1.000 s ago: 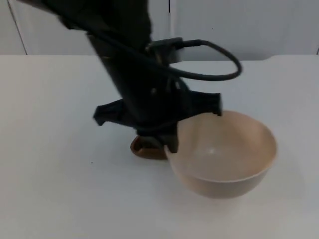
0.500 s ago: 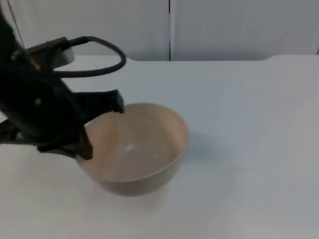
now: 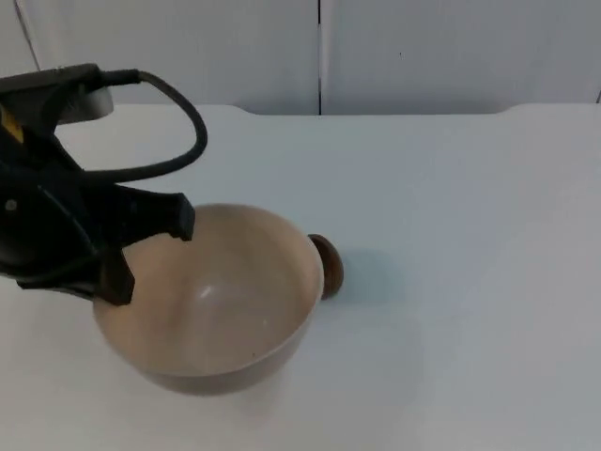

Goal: Pick up the bowl with the left hand and pour the coffee beans from the cup into the bowl with the right hand.

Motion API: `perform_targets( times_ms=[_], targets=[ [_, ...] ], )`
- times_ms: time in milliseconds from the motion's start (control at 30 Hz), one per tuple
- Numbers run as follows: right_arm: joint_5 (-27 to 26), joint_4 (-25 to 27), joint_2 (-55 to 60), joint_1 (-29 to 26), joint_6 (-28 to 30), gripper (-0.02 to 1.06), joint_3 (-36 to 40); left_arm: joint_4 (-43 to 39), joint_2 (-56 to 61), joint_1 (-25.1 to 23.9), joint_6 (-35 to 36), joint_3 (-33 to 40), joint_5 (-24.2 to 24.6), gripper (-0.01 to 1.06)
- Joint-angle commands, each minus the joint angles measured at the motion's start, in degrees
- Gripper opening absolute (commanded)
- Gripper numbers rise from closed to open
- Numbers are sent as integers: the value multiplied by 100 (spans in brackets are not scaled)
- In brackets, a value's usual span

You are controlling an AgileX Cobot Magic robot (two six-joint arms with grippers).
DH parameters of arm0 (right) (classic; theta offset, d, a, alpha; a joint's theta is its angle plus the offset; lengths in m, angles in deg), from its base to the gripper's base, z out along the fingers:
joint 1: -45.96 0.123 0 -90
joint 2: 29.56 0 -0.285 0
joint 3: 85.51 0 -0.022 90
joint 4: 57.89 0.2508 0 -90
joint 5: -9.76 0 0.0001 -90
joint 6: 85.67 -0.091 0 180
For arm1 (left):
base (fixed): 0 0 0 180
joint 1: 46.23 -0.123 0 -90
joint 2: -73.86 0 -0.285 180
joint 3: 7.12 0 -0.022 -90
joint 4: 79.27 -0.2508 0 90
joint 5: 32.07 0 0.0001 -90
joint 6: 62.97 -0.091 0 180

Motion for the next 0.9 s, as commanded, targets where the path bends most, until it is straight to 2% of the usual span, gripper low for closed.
perform_targets(
  times_ms=[0,100,233,700,867],
  targets=[
    [-62,-36,-22,-26,-1,105,47,-22,71,-8,-95,24,27,0],
    [-62,-36,-22,-26,-1,105,47,130,83,16,-167,90,-5,0],
    [-62,-36,-22,-26,-1,105,47,352,119,56,-193,521,-442,0],
    [-86,17,-22,-26,-15,105,22,347,119,56,-193,581,-701,0],
    [-79,17,144,-26,-197,105,-259,347,119,56,-193,581,-806,0]
  ],
)
